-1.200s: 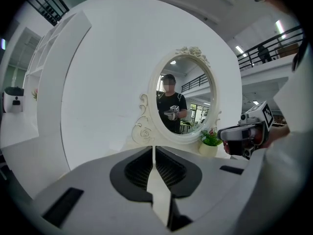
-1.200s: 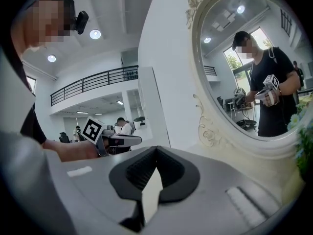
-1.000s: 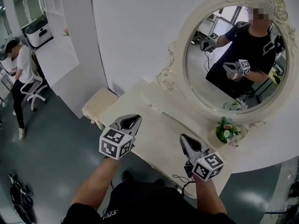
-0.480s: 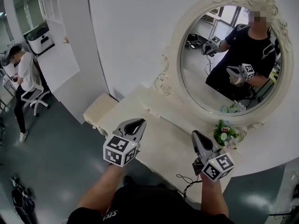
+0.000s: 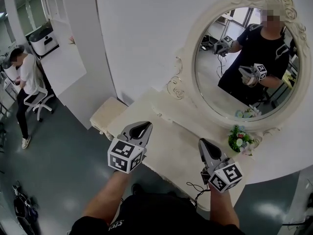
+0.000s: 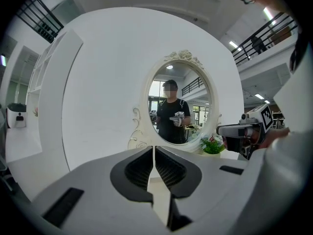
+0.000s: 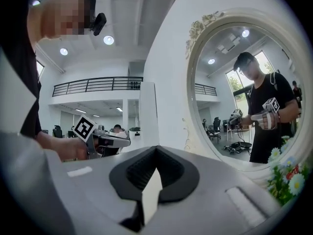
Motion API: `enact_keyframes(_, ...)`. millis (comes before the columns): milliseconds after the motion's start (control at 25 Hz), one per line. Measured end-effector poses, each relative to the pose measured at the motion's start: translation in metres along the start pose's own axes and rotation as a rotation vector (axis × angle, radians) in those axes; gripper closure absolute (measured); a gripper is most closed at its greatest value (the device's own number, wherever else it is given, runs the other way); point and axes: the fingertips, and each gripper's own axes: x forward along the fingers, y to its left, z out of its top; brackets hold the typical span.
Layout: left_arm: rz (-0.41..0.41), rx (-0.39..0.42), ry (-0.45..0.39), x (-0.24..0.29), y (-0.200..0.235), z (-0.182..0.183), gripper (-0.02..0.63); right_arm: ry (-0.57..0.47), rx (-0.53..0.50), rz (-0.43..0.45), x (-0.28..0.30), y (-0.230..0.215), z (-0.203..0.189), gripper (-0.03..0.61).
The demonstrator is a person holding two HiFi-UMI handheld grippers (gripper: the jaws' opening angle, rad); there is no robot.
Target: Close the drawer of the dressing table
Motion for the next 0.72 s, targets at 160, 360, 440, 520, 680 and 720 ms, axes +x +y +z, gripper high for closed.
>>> enact_keyframes(160,0.003,-0.016,0.001,-0.0012,0.0035,-0.0034,0.595,0.003,-0.004,0.013,0.0062,0.0048,0.0003,0.571)
enact_keyframes(360,0.002,-0.017,0.004,-0.005,0.0047,-0.0036,0.595,0.006,0.003,0.012,0.005,0.0066,0.0011,0.571)
enact_keyframes(440,0.004,-0.015,0.006,-0.0056,0.0046,-0.0044,0.595,0.005,0.002,0.012,0.0038,0.0076,0.0023,0.571)
enact_keyframes(520,0.006,-0.014,0.006,-0.0058,0.0032,-0.0048,0.595,0.002,-0.003,0.017,0.0015,0.0098,0.0043,0.571)
enact_keyframes(680,0.009,-0.017,0.006,-0.0051,0.0004,-0.0049,0.595,-0.007,-0.008,0.025,-0.0015,0.0105,0.0073,0.571)
enact_keyframes(720,0.008,-0.019,0.006,-0.0047,-0.0003,-0.0049,0.595,-0.008,-0.008,0.026,-0.0019,0.0102,0.0078,0.571)
